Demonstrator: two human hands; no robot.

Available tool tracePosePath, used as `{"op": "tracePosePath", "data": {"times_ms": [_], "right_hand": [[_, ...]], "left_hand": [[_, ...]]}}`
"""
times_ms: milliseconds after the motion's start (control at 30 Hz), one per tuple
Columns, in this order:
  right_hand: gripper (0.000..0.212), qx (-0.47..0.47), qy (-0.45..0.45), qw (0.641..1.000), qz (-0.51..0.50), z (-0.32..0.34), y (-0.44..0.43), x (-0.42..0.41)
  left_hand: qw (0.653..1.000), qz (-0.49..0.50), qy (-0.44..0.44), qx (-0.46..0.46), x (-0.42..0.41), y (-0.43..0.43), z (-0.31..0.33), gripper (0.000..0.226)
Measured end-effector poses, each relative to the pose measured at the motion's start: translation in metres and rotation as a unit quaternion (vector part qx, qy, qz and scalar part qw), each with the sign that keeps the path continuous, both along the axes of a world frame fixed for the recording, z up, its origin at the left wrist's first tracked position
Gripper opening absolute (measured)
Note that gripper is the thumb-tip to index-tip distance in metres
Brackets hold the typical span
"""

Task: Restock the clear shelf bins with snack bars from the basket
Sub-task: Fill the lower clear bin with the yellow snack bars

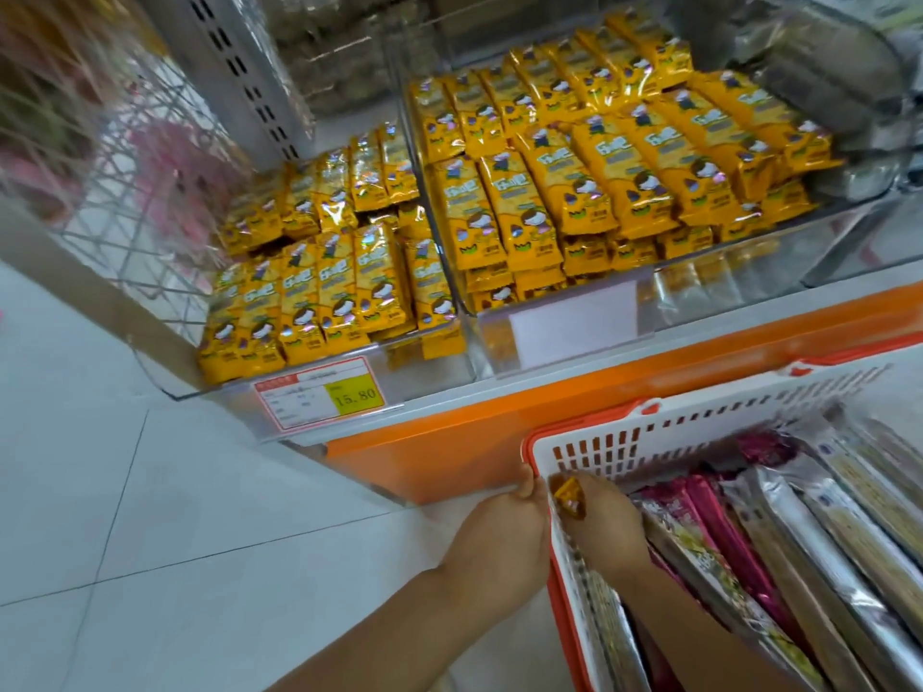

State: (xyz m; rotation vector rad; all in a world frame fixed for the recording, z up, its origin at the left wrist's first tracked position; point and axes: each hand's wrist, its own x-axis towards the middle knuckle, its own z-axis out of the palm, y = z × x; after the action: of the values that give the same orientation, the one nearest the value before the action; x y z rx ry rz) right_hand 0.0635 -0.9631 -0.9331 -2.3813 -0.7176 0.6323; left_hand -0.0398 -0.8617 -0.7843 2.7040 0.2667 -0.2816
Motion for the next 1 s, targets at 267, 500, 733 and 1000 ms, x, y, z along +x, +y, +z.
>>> {"op": "tracePosePath", "data": {"times_ms": [267, 500, 733, 1000], "right_hand": [[0.03, -0.075, -0.034, 0.995, 0.064, -0.008, 0.003, 0.009], [0.01, 0.062, 0.011, 0.998, -0.029, 0.076, -0.013, 0.002], [0.02, 0.158, 0.062, 0.98, -0.099, 0.181, -0.044, 0.007], [0.026, 0.308, 0.144, 0.933, -0.116, 0.287, -0.064, -0.009]], "left_hand": [[0.997, 0.001, 0.063, 0.035, 0.003, 0.003, -0.005, 0.055], [0.994, 0.017, 0.103, -0.038, 0.001, 0.007, 0.022, 0.052], [0.981, 0.104, 0.025, -0.164, 0.0, -0.008, 0.047, 0.059], [0.929, 0.173, -0.159, -0.285, 0.006, -0.023, 0.103, 0.011]]}}
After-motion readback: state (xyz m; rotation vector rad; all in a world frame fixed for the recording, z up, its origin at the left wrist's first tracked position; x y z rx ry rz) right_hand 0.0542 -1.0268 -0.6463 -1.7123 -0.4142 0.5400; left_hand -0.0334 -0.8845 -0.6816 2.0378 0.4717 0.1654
